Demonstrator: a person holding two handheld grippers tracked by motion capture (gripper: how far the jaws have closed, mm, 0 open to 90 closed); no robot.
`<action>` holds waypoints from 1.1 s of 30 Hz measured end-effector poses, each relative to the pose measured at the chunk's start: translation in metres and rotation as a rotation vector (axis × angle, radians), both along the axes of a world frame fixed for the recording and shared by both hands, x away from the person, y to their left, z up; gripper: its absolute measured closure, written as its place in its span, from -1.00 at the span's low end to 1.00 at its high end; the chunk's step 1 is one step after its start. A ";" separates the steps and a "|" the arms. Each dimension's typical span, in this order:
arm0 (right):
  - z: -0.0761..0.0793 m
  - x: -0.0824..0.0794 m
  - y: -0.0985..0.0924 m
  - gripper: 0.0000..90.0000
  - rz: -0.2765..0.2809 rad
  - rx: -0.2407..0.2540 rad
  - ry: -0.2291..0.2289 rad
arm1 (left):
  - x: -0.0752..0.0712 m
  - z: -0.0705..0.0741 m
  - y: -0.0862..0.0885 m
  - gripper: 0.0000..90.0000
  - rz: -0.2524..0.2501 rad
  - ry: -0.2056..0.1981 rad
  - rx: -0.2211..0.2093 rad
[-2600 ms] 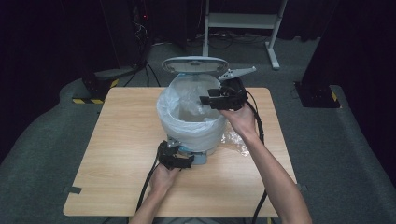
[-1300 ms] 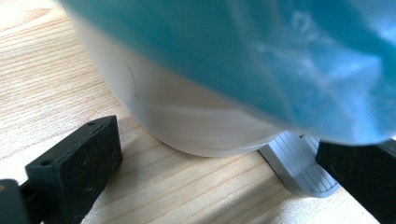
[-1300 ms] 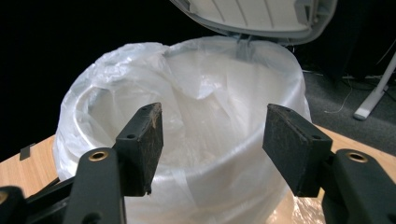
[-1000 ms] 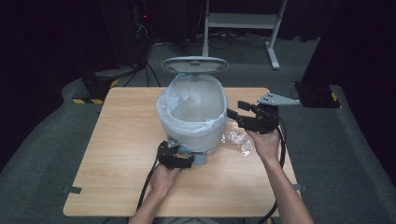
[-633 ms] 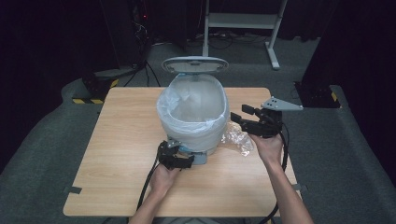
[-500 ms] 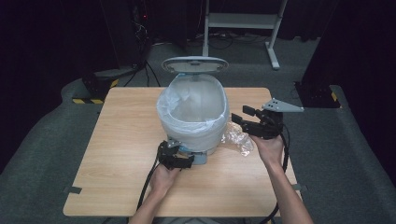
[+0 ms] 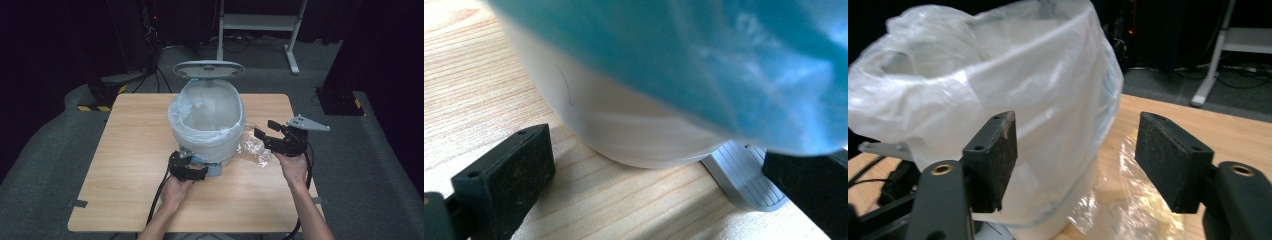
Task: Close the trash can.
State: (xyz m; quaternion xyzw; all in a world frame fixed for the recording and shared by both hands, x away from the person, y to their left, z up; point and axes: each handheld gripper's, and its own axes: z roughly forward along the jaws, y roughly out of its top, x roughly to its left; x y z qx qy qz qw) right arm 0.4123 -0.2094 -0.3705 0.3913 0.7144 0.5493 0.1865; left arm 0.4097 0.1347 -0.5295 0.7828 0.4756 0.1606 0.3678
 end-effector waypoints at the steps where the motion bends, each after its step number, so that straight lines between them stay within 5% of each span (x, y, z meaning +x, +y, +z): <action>1: -0.001 0.000 -0.001 -0.32 -0.006 -0.006 0.007 | 0.000 0.000 0.000 -0.99 0.000 0.000 0.000; 16: -0.021 -0.013 -0.010 -0.46 -0.077 -0.098 0.025 | 0.000 0.000 0.000 -0.99 0.000 0.000 0.000; 33: -0.066 -0.001 -0.017 -0.45 -0.138 -0.115 0.139 | 0.000 0.000 0.000 -0.99 -0.001 0.001 0.001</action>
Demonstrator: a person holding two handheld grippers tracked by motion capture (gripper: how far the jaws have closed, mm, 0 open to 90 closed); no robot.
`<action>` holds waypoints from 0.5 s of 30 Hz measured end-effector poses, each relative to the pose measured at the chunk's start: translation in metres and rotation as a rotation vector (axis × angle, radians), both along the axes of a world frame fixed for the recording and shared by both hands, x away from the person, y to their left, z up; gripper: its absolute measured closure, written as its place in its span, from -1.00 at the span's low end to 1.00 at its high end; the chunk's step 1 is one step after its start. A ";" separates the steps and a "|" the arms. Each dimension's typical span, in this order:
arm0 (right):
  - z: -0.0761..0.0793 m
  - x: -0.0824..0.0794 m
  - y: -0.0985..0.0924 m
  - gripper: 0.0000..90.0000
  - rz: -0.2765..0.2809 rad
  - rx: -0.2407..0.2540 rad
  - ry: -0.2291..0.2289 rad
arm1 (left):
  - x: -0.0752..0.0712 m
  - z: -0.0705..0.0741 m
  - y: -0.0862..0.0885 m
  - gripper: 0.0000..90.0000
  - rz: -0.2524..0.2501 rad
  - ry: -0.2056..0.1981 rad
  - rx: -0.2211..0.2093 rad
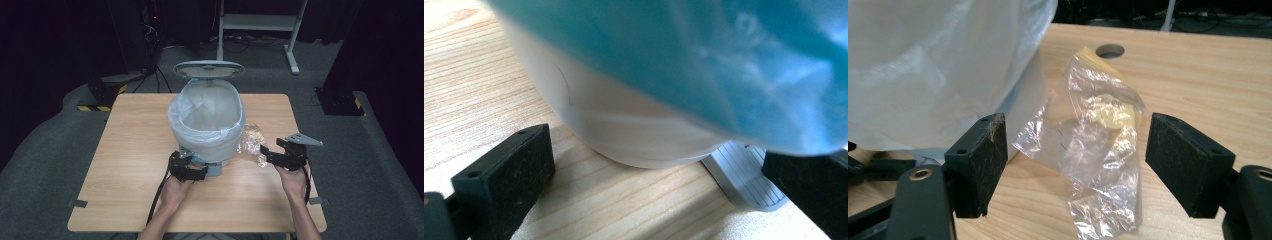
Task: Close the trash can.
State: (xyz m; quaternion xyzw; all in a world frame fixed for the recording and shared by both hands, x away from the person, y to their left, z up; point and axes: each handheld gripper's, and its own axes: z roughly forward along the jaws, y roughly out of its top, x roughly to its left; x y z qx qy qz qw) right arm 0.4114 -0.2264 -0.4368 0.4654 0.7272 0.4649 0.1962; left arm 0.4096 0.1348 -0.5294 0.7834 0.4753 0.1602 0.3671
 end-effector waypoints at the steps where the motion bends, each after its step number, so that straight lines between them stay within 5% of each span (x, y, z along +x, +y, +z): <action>1: -0.005 0.003 0.000 -0.45 -0.004 -0.004 0.011 | 0.000 0.000 0.000 -0.99 0.000 -0.001 0.000; 15: -0.034 0.029 0.001 -0.43 -0.055 -0.035 0.098 | 0.000 0.000 0.000 -0.99 0.000 0.000 0.000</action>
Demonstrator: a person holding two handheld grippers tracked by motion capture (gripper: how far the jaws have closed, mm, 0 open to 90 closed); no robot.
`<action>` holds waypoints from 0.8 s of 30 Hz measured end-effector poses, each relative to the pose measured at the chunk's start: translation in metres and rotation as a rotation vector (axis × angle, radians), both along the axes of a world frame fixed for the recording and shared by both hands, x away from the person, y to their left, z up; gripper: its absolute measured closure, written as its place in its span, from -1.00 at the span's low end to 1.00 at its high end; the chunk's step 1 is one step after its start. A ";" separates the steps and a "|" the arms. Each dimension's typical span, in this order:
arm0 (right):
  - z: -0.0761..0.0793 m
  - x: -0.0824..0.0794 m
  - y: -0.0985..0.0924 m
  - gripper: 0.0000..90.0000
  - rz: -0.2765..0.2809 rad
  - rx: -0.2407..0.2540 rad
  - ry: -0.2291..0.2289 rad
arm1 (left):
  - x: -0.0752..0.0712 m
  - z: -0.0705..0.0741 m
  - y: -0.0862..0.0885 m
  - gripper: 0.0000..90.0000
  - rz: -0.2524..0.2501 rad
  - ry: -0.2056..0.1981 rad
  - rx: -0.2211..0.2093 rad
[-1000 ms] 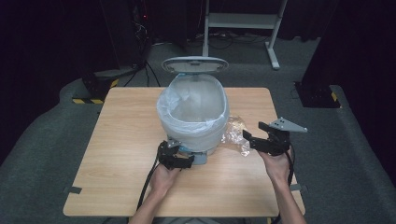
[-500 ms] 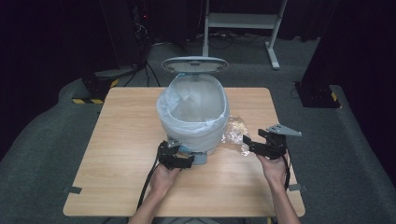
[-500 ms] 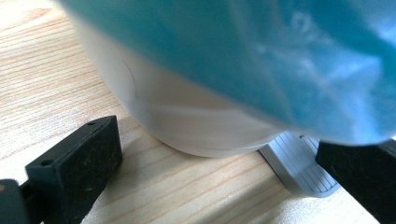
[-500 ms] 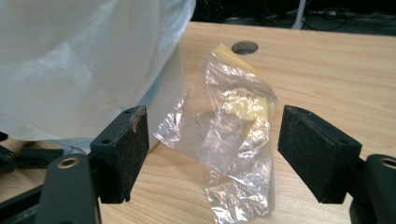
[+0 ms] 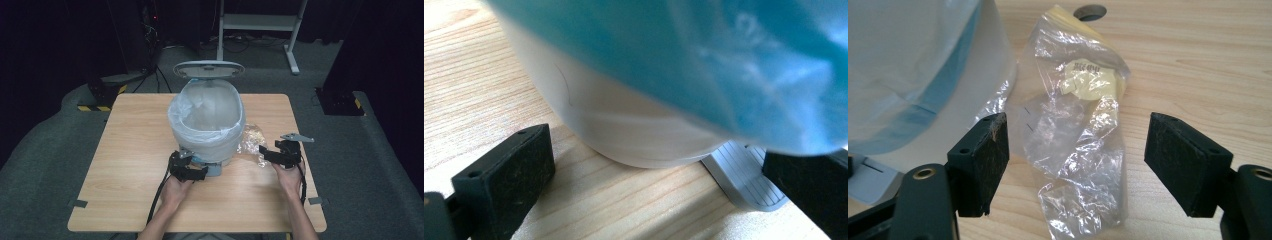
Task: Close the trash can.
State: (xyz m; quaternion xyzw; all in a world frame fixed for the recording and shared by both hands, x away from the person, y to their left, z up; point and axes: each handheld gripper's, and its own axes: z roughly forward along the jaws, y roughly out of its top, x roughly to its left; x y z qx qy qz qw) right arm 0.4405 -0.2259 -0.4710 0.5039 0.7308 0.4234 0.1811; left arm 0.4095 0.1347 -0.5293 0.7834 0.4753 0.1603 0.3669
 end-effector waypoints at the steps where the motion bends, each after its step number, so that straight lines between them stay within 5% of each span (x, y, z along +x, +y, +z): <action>1: 0.000 0.000 0.000 -0.43 0.000 0.000 0.000 | 0.000 0.000 0.000 -0.99 0.000 0.000 0.000; 13: -0.021 0.021 0.002 -0.43 -0.034 -0.011 0.039 | 0.000 0.000 0.000 -0.99 0.000 0.000 0.000; 22: -0.030 0.029 0.000 -0.38 -0.028 0.031 0.047 | 0.000 0.000 0.000 -0.99 0.001 -0.001 -0.001; 24: -0.033 0.034 0.003 -0.40 -0.027 0.024 0.079 | 0.000 0.000 0.000 -0.99 0.000 0.000 0.000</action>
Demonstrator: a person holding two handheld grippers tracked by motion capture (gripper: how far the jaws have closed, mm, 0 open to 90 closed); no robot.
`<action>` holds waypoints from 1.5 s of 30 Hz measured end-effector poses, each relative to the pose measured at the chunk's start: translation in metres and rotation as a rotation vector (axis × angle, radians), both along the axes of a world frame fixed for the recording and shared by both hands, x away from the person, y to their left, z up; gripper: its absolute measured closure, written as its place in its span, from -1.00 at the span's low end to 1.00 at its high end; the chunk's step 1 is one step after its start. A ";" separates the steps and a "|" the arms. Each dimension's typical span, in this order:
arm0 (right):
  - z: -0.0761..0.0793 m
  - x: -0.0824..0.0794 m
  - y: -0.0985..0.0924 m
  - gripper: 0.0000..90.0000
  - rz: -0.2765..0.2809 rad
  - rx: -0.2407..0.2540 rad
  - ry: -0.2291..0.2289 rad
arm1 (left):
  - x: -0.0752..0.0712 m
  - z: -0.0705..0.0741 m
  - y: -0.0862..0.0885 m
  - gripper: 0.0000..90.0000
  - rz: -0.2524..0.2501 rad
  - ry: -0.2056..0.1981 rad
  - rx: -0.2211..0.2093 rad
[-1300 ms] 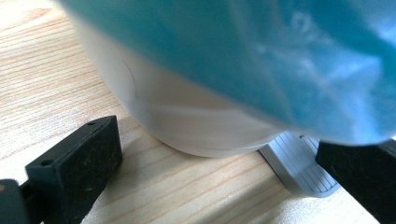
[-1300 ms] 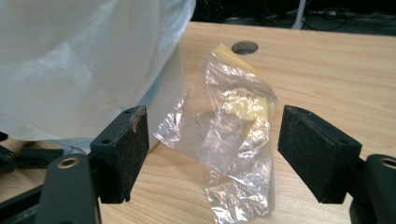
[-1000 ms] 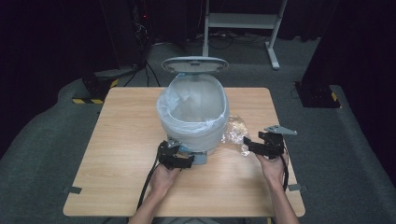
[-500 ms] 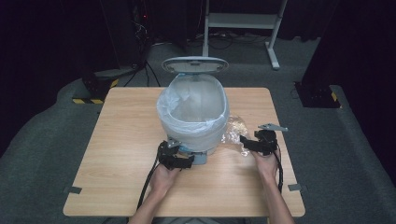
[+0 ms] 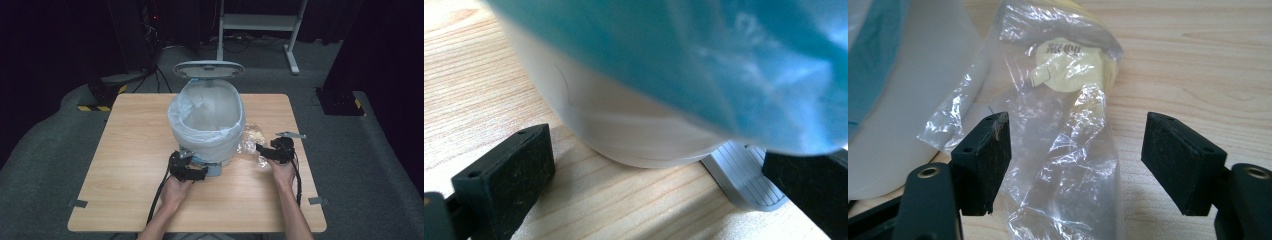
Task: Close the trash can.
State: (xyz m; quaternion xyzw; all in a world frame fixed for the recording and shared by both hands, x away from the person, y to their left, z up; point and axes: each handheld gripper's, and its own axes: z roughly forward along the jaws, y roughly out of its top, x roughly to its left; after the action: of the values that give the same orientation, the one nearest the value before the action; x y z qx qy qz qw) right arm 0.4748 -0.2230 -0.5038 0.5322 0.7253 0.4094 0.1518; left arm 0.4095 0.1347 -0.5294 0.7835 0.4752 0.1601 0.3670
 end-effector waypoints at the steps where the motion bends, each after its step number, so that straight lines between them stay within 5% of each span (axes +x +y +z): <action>1: 0.000 0.000 0.000 -0.40 0.000 0.000 0.000 | 0.000 0.000 0.000 -0.99 -0.001 0.001 0.001; 7: 0.001 0.008 0.008 -0.29 0.018 -0.024 -0.003 | 0.000 0.000 0.000 -0.99 0.001 -0.001 0.000; 10: -0.006 0.012 0.006 -0.22 0.026 -0.027 0.039 | 0.000 0.000 0.000 -0.99 0.000 0.000 0.000; 27: -0.008 0.010 0.009 0.86 0.063 -0.064 0.081 | 0.000 0.000 0.000 -0.99 -0.001 0.001 0.000; 45: 0.016 -0.006 0.001 0.99 0.106 -0.057 0.021 | 0.000 0.000 0.000 -0.99 -0.001 0.001 0.000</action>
State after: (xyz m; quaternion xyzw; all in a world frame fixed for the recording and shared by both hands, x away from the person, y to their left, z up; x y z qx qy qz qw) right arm 0.4693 -0.2216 -0.4880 0.4928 0.7653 0.3905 0.1377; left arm 0.4095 0.1347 -0.5293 0.7837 0.4751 0.1598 0.3668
